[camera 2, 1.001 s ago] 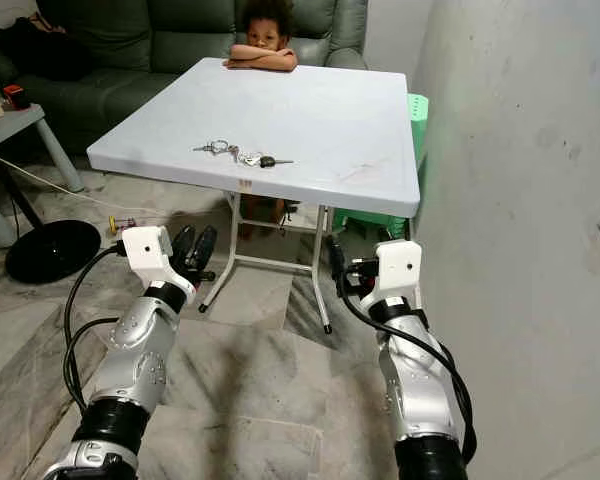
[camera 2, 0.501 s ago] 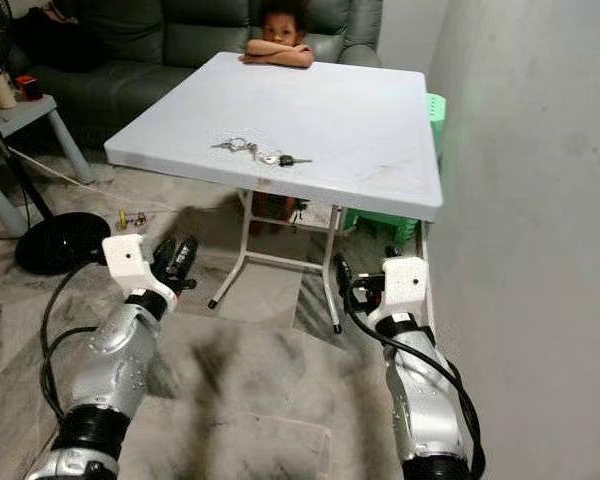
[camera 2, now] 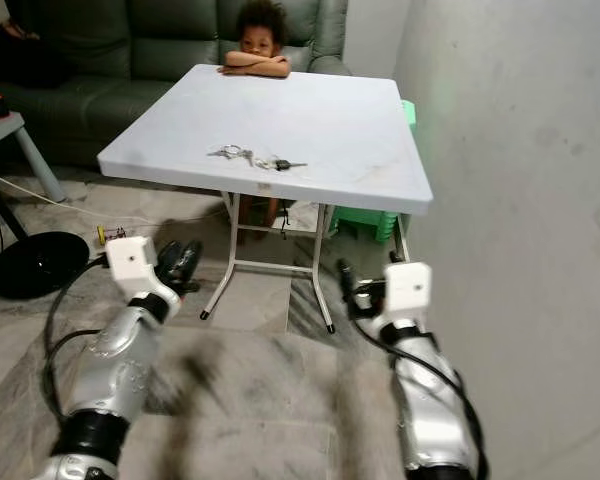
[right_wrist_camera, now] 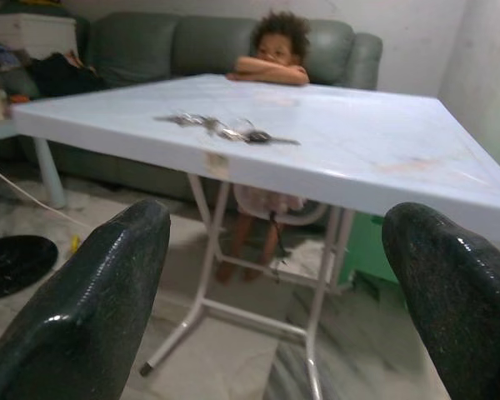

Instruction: Hang keys on a hook

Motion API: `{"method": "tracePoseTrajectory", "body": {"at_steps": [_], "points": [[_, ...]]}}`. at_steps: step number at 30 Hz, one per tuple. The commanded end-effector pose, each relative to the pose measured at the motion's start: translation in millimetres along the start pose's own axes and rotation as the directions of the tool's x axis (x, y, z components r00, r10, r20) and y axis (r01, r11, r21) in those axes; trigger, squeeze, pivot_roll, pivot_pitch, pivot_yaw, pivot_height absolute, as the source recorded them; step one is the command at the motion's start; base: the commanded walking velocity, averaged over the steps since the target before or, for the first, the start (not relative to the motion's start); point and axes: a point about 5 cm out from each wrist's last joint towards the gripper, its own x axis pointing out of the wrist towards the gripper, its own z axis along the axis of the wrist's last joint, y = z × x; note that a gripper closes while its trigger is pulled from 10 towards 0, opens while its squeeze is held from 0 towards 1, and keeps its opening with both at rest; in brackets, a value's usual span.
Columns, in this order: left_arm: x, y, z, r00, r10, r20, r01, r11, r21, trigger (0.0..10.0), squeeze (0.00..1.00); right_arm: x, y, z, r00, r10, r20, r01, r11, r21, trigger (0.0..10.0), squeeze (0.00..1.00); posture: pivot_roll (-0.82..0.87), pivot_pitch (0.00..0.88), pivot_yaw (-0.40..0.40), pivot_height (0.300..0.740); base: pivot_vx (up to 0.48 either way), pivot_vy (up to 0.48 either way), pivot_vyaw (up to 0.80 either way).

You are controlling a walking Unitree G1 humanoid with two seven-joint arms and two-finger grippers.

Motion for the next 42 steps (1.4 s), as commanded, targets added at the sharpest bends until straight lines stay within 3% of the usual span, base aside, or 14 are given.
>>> {"method": "tracePoseTrajectory", "body": {"at_steps": [1, 24, 32, 42], "points": [[2.0, -10.2, -1.4, 1.000, -0.023, -0.007, 0.023, 1.000, -0.009, 10.0, 0.00, -2.3, -9.7, 2.3, 1.000, -0.030, 0.000, 0.030, 0.999, -0.012, 10.0, 0.00, 0.08, 0.000, -0.039, 0.740, 0.000, 0.480, 0.00], [0.5, -11.2, -1.5, 1.000, -0.021, -0.014, 0.021, 1.000, -0.012, 10.0, 0.00, -3.9, -7.0, 2.4, 1.000, -0.014, -0.009, 0.014, 1.000, -0.026, 10.0, 0.00, 0.08, 0.000, -0.044, 0.740, 0.000, 0.463, 0.00], [1.1, -12.6, -6.2, 0.999, 0.031, -0.042, -0.031, 0.999, -0.011, 10.0, 0.00, -4.5, -6.9, 2.0, 1.000, -0.010, -0.014, 0.009, 1.000, -0.027, 10.0, 0.00, 0.08, 0.000, -0.046, 0.740, 0.000, 0.000, 0.00], [1.7, -13.4, -8.6, 0.996, 0.026, -0.080, -0.028, 0.999, -0.022, 10.0, 0.00, -5.8, -6.3, 1.8, 1.000, -0.008, -0.018, 0.008, 1.000, -0.029, 10.0, 0.00, 0.08, 0.000, -0.048, 0.740, 0.000, 0.000, 0.00]]}}
